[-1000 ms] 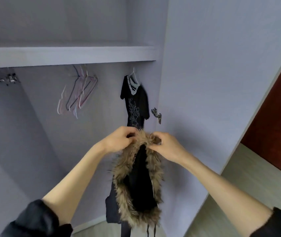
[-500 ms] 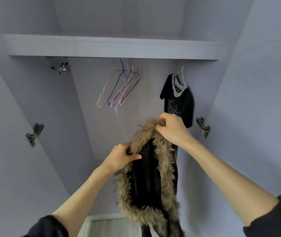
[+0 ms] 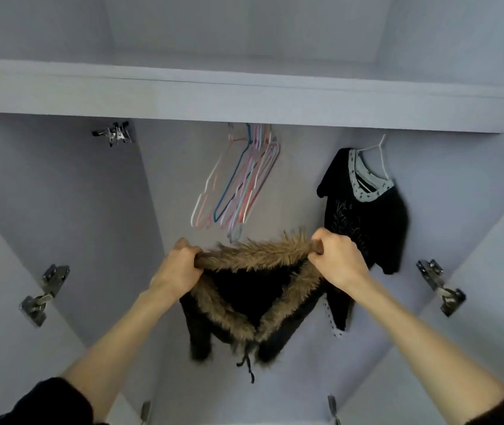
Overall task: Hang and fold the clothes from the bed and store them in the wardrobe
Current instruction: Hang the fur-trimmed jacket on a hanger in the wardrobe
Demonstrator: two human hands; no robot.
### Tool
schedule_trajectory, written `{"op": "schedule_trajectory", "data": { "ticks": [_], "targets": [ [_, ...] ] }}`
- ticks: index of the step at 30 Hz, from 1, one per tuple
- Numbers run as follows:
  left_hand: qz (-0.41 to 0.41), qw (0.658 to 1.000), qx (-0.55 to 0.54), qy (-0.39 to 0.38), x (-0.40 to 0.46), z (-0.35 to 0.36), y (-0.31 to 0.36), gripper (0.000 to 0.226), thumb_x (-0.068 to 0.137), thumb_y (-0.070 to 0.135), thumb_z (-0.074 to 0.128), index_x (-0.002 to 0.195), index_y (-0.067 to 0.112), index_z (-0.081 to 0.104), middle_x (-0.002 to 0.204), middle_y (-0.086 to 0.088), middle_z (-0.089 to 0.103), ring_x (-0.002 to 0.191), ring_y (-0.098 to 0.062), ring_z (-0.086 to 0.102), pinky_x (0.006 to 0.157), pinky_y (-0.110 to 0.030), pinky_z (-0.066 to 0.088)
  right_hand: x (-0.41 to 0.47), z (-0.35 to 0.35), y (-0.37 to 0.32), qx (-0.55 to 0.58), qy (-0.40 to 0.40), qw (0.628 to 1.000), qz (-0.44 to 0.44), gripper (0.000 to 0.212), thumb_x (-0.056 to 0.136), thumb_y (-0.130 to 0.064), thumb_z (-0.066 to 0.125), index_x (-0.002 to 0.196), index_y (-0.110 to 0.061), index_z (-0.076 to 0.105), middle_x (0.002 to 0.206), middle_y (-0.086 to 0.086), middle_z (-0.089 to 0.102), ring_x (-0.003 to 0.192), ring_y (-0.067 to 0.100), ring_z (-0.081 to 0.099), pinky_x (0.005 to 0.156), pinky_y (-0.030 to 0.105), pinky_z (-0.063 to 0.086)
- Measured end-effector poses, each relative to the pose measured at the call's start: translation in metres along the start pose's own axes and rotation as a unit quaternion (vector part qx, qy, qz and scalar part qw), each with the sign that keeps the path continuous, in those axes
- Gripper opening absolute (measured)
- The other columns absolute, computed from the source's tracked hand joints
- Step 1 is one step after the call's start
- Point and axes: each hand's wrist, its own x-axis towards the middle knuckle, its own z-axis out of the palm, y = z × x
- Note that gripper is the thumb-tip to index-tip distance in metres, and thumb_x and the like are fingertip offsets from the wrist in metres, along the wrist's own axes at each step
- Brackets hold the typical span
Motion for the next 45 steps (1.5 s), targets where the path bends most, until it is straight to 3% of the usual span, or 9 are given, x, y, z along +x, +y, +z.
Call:
{"op": "schedule_trajectory", "data": {
  "ticks": [5,11,15,20,26,30,33,39,45],
  "targets": [
    [-0.040,0.995,-0.081,0.042,0.032,-0.013,-0.010,0.018,0.083,0.006,0.061,0.098,0.009,0.070,0.101,-0.013,0.067,0.099,-0.027,0.061,0.076,-0.021,0.038,0.041,0.019,-0.001,-0.004,-0.071,0.997,-0.003,0.014,0.085,-0.025,0.060,0.095,-0.017,0.056,0.076,0.000,0.058,0.072,0.022,0.056,0.056,0.030,0.042],
    [-0.155,0.916,-0.367,0.042,0.048,-0.033,-0.009,0.024,0.077,-0.013,0.063,0.068,0.009,0.065,0.065,-0.005,0.063,0.057,-0.010,0.059,0.053,-0.017,0.049,0.099,0.036,-0.016,0.147,-0.196,0.970,0.007,0.011,0.091,-0.014,0.054,0.096,-0.012,0.063,0.088,0.002,0.064,0.085,0.019,0.059,0.073,0.029,0.046],
    [-0.155,0.911,-0.381,0.030,0.053,-0.044,-0.003,0.020,0.081,-0.014,0.058,0.072,0.004,0.062,0.066,-0.010,0.061,0.050,-0.007,0.059,0.047,-0.012,0.045,0.136,0.040,-0.048,0.535,-0.141,0.813,0.184,0.021,0.097,-0.011,0.049,0.114,-0.001,0.054,0.080,0.011,0.059,0.065,0.019,0.054,0.069,0.028,0.053],
    [-0.166,0.904,-0.394,0.019,0.052,-0.044,0.005,0.017,0.082,-0.012,0.058,0.074,0.002,0.063,0.059,-0.005,0.061,0.042,-0.001,0.056,0.044,-0.011,0.043,0.170,0.044,-0.075,0.633,-0.163,0.722,0.226,0.017,0.093,-0.023,0.058,0.086,-0.008,0.055,0.077,0.008,0.057,0.067,0.018,0.056,0.066,0.029,0.051],
    [-0.168,0.913,-0.372,0.016,0.052,-0.046,0.005,0.010,0.080,-0.008,0.062,0.078,0.001,0.067,0.067,-0.010,0.064,0.059,-0.015,0.058,0.053,-0.013,0.046,0.174,0.042,-0.072,0.609,-0.087,0.760,0.211,0.016,0.091,-0.011,0.061,0.075,-0.013,0.057,0.070,0.006,0.060,0.059,0.015,0.055,0.051,0.020,0.051],
    [-0.159,0.918,-0.364,0.012,0.048,-0.040,0.010,0.013,0.078,-0.008,0.064,0.078,0.004,0.068,0.071,-0.009,0.066,0.065,-0.017,0.061,0.061,-0.017,0.050,0.178,0.029,-0.065,0.628,-0.061,0.732,0.256,0.024,0.093,0.002,0.046,0.073,-0.007,0.054,0.065,0.006,0.051,0.051,0.012,0.041,0.037,0.015,0.040],
    [-0.145,0.921,-0.362,0.010,0.044,-0.037,0.014,0.016,0.079,-0.008,0.063,0.076,0.007,0.068,0.070,-0.006,0.067,0.066,-0.016,0.063,0.065,-0.019,0.052,0.180,0.019,-0.052,0.563,-0.007,0.790,0.243,0.014,0.095,-0.010,0.047,0.085,-0.010,0.057,0.067,0.002,0.050,0.049,0.011,0.035,0.033,0.014,0.025],
    [-0.146,0.905,-0.398,0.041,0.036,-0.026,0.026,0.016,0.080,-0.008,0.063,0.076,0.007,0.067,0.076,-0.006,0.068,0.071,-0.015,0.064,0.064,-0.017,0.052,0.170,0.014,-0.015,0.390,0.126,0.902,0.136,0.022,0.098,-0.023,0.045,0.103,-0.007,0.059,0.090,0.003,0.055,0.079,0.020,0.051,0.066,0.028,0.040],
    [-0.148,0.904,-0.399,0.049,0.030,-0.003,0.044,0.021,0.081,-0.003,0.063,0.076,0.016,0.067,0.074,0.005,0.067,0.070,-0.004,0.061,0.058,-0.008,0.047,0.128,0.031,0.037,0.392,0.180,0.885,0.175,0.052,0.091,-0.041,0.055,0.059,-0.001,0.045,0.063,0.016,0.051,0.064,0.024,0.046,0.063,0.037,0.043]
  ]
}}
